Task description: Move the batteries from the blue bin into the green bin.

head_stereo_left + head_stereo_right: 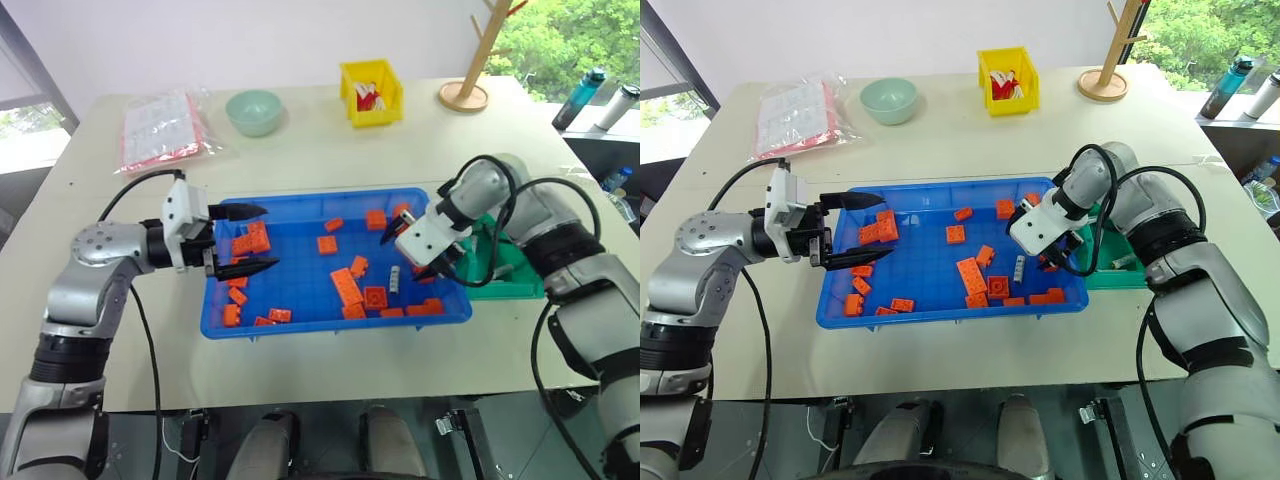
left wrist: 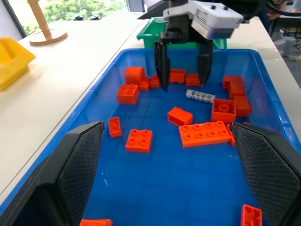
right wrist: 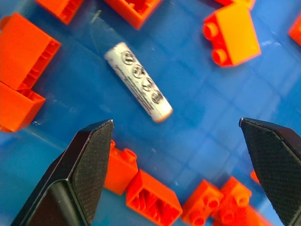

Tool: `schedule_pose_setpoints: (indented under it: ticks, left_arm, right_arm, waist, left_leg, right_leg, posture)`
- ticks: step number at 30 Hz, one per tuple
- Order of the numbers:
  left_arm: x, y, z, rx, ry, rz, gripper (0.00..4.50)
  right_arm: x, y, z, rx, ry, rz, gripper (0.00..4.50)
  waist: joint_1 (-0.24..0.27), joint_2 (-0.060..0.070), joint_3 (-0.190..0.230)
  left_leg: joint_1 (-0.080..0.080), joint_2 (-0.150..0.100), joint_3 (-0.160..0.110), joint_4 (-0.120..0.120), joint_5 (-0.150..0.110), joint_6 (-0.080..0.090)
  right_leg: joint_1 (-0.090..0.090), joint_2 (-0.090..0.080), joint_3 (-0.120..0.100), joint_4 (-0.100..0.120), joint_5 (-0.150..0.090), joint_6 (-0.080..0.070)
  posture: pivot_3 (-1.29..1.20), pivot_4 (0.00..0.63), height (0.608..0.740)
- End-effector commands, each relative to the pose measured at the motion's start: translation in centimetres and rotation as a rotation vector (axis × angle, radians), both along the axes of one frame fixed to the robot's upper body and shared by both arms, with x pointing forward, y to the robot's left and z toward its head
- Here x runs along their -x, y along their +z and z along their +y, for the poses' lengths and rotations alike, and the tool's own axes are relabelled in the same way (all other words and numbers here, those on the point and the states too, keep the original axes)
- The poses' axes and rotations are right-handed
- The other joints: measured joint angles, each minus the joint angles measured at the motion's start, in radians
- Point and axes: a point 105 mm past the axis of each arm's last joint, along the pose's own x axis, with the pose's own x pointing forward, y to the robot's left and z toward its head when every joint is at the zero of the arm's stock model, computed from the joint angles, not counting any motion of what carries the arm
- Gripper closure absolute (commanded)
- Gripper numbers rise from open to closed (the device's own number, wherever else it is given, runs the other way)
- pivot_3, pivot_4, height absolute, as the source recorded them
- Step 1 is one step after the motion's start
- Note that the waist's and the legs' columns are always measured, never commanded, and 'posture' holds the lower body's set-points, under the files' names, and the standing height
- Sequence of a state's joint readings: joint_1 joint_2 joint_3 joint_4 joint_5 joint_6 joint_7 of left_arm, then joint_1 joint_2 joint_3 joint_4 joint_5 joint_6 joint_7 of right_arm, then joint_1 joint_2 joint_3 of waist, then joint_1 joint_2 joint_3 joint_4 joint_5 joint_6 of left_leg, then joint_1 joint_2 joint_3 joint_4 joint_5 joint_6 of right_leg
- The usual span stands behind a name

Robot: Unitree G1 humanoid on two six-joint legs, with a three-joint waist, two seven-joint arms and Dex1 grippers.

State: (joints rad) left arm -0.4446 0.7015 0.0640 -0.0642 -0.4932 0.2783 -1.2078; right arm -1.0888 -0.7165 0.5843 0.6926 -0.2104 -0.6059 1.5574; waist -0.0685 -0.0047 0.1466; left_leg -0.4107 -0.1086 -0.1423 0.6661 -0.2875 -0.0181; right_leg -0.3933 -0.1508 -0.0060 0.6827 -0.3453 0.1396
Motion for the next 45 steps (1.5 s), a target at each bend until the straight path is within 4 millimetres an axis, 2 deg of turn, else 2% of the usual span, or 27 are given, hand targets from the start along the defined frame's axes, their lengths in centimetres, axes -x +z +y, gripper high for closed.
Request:
schedule_pose_setpoints:
  ticks: [1, 9, 10, 13, 19, 22, 25, 28, 30, 32, 35, 38, 42, 45]
  left_arm:
    - [0.2, 1.5, 0.2, 0.013, 0.007, -0.058, 0.00]
    - [0.0, 1.8, 0.1, 0.017, 0.007, -0.065, 0.00]
    - [-0.1, 1.8, 0.1, 0.018, 0.007, -0.067, 0.00]
    - [-0.1, 1.9, 0.1, 0.020, 0.008, -0.070, 0.00]
    - [-0.2, 2.1, 0.1, 0.024, 0.012, -0.072, 0.00]
    - [-0.3, 2.0, 0.1, 0.025, 0.012, -0.072, 0.00]
    - [-0.4, 2.0, 0.0, 0.026, 0.012, -0.069, 0.00]
    - [-0.2, 1.7, 0.1, 0.027, 0.012, -0.061, 0.00]
    - [0.0, 1.5, 0.2, 0.028, 0.013, -0.055, 0.00]
    - [0.1, 1.3, 0.3, 0.028, 0.014, -0.049, 0.00]
    - [0.1, 1.2, 0.5, 0.027, 0.016, -0.041, 0.00]
    - [-0.1, 1.0, 0.6, 0.025, 0.014, -0.027, 0.00]
    - [-0.4, 0.8, 0.9, 0.012, 0.006, -0.003, 0.00]
    - [-0.7, 1.1, 1.0, 0.006, -0.002, 0.020, 0.00]
  right_arm:
    - [-0.2, 0.6, 0.6, 0.007, 0.049, -0.026, 0.10]
    - [0.5, -0.7, 1.8, 0.030, 0.130, 0.000, 0.10]
    - [0.5, -0.8, 2.1, 0.024, 0.134, 0.000, 0.32]
    - [0.5, -0.9, 2.2, 0.027, 0.143, 0.003, 1.39]
    - [0.7, -1.0, 2.1, 0.024, 0.144, -0.001, 4.50]
    - [0.4, -0.3, 2.2, -0.025, 0.113, -0.028, 4.49]
    - [0.2, 1.6, 2.5, -0.149, 0.016, -0.033, 4.49]
    - [0.5, 5.2, 2.5, -0.426, -0.210, -0.008, 4.49]
    - [1.2, 7.4, 1.8, -0.580, -0.361, 0.033, 4.49]
    - [1.6, 9.1, 0.4, -0.707, -0.523, 0.036, 4.49]
    - [1.7, 10.7, -2.1, -0.851, -0.759, 0.001, 4.49]
    - [2.7, 11.5, -6.0, -0.949, -0.972, -0.046, 4.49]
    - [4.3, 11.0, -10.1, -0.976, -1.164, -0.097, 4.49]
    - [5.6, 9.0, -11.6, -0.930, -1.261, -0.079, 4.49]
  waist:
    - [0.000, 0.000, 0.000]
    - [-0.001, 0.000, 0.000]
    - [-0.002, 0.000, 0.000]
    - [-0.002, 0.000, 0.000]
    - [-0.002, 0.000, 0.000]
    - [-0.002, 0.000, 0.000]
    - [-0.001, 0.000, 0.000]
    - [0.002, 0.000, 0.000]
    - [0.004, 0.000, 0.000]
    - [0.008, 0.000, 0.000]
    - [0.019, 0.000, 0.000]
    - [0.030, 0.000, 0.000]
    - [0.040, 0.000, 0.000]
    - [0.046, 0.000, 0.000]
  left_leg:
    - [0.000, 0.000, 0.000, 0.000, 0.000, 0.000]
    - [0.000, 0.000, 0.000, 0.000, 0.000, 0.000]
    - [0.000, 0.000, 0.000, 0.000, 0.000, 0.000]
    - [0.000, 0.000, 0.000, 0.000, 0.000, 0.000]
    - [0.000, 0.000, 0.000, 0.000, 0.000, 0.000]
    - [0.000, 0.000, 0.000, 0.000, 0.000, 0.000]
    - [0.000, 0.000, 0.000, 0.000, 0.000, 0.000]
    - [0.000, 0.000, 0.000, 0.000, 0.000, 0.000]
    - [0.000, 0.000, 0.000, 0.000, 0.000, 0.000]
    - [0.000, 0.000, -0.001, 0.000, 0.000, 0.000]
    - [0.000, 0.000, -0.001, -0.001, 0.000, 0.000]
    - [0.000, -0.001, 0.000, -0.001, 0.000, 0.000]
    - [-0.001, -0.003, 0.000, 0.000, 0.000, 0.000]
    - [-0.001, -0.002, 0.001, 0.000, 0.000, 0.001]
  right_leg:
    - [0.000, 0.000, 0.000, 0.000, 0.000, 0.000]
    - [0.000, 0.000, 0.000, 0.000, 0.000, 0.000]
    - [0.000, 0.000, 0.000, 0.000, 0.000, 0.000]
    - [0.000, 0.001, 0.000, 0.000, 0.000, 0.000]
    - [0.000, 0.000, 0.000, 0.001, 0.000, 0.000]
    - [0.000, 0.000, 0.000, 0.001, 0.000, 0.000]
    - [0.000, 0.000, 0.000, 0.001, 0.000, 0.000]
    - [0.000, 0.000, 0.000, 0.001, 0.000, 0.000]
    - [0.000, 0.000, 0.000, 0.002, 0.000, 0.000]
    - [0.000, -0.001, 0.000, 0.002, 0.000, 0.000]
    - [0.000, -0.001, 0.000, 0.001, 0.000, 0.000]
    - [0.000, -0.001, 0.000, 0.000, 0.000, 0.000]
    - [0.001, -0.003, 0.001, 0.000, 0.000, 0.000]
    - [0.001, -0.003, 0.001, 0.000, 0.000, 0.000]
  posture:
    - [0.00, 0.150, 0.719]
    - [0.00, 0.150, 0.719]
    - [0.00, 0.150, 0.719]
    - [0.00, 0.150, 0.719]
    - [0.00, 0.150, 0.719]
    - [0.00, 0.150, 0.719]
    - [0.00, 0.150, 0.719]
    - [0.00, 0.150, 0.719]
    - [0.00, 0.150, 0.719]
    - [0.00, 0.150, 0.719]
    - [0.00, 0.150, 0.719]
    - [0.00, 0.150, 0.719]
    - [0.00, 0.150, 0.719]
    - [0.00, 0.150, 0.719]
